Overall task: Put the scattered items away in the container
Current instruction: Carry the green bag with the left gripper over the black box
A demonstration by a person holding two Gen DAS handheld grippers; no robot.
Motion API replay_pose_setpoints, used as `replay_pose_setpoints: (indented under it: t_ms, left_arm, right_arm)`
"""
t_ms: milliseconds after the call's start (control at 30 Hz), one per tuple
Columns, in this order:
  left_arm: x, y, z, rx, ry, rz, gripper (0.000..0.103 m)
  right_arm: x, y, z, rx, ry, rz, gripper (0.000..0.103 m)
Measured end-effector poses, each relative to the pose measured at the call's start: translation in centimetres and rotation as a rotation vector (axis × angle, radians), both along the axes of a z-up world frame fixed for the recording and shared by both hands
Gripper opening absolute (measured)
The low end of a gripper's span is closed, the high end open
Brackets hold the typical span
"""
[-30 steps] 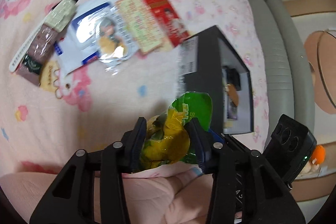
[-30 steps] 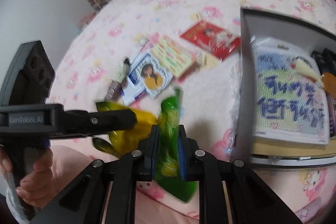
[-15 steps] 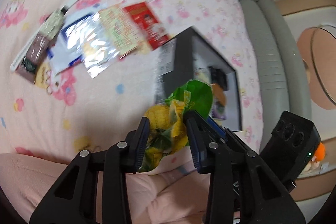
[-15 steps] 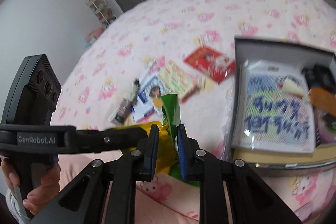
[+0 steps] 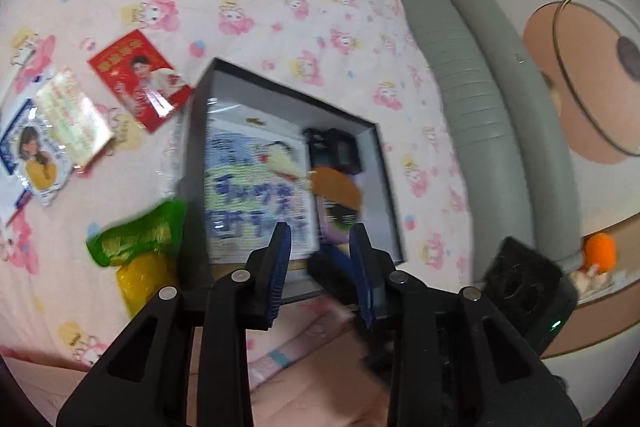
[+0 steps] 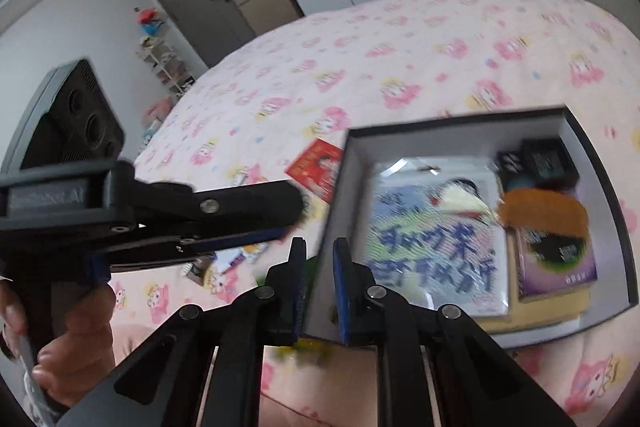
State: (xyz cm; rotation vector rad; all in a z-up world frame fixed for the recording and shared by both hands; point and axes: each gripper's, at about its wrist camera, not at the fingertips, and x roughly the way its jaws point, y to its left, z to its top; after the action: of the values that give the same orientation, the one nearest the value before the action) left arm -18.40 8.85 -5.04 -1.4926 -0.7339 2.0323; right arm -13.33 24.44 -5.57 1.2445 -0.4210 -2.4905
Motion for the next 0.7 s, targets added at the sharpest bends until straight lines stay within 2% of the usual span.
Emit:
replay_pose_setpoints:
  t_ms: [233, 400, 467, 533, 633, 667, 700]
  left_arm:
    - [3.8, -5.5, -4.0, -0.049, -0.071, 0.120, 0.030]
    - [5.4, -8.5, -8.5, -0.108, -0.166, 0.204, 0.041]
    - [6.0, -9.0, -10.7, -0.125, -0.210, 0.221, 0.042]
    - [6.4, -9.3, -12.8, -0.111, -0.256, 0.233, 0.043]
    - [6.5, -9.6, -14.5, -0.092, -0.282, 0.258, 0.043]
    - [6.4, -9.7, -14.6, -0.074, -0.274, 0.265, 0.045]
    - [6.3, -9.9, -14.7, -0.055, -0.266, 0.273, 0.051]
  right_arm:
    - [2.5, -2.4, -2.2, 0.013, -0.054, 0.088, 0.013]
    - [3.2, -5.1, -5.3, 0.014, -0.137, 0.131, 0.013]
    - [3.3, -5.7, -6.8, 0.005, -0.177, 0.135, 0.015]
    - [3.3, -6.2, -8.5, 0.016, -0.218, 0.129, 0.018]
    - [2.9, -6.3, -10.5, 0.031, -0.268, 0.107, 0.022]
    - [2.7, -6.1, -11.0, 0.029, -0.283, 0.095, 0.025]
    - [2.4, -5.9, -11.5, 0.022, -0.300, 0.083, 0.026]
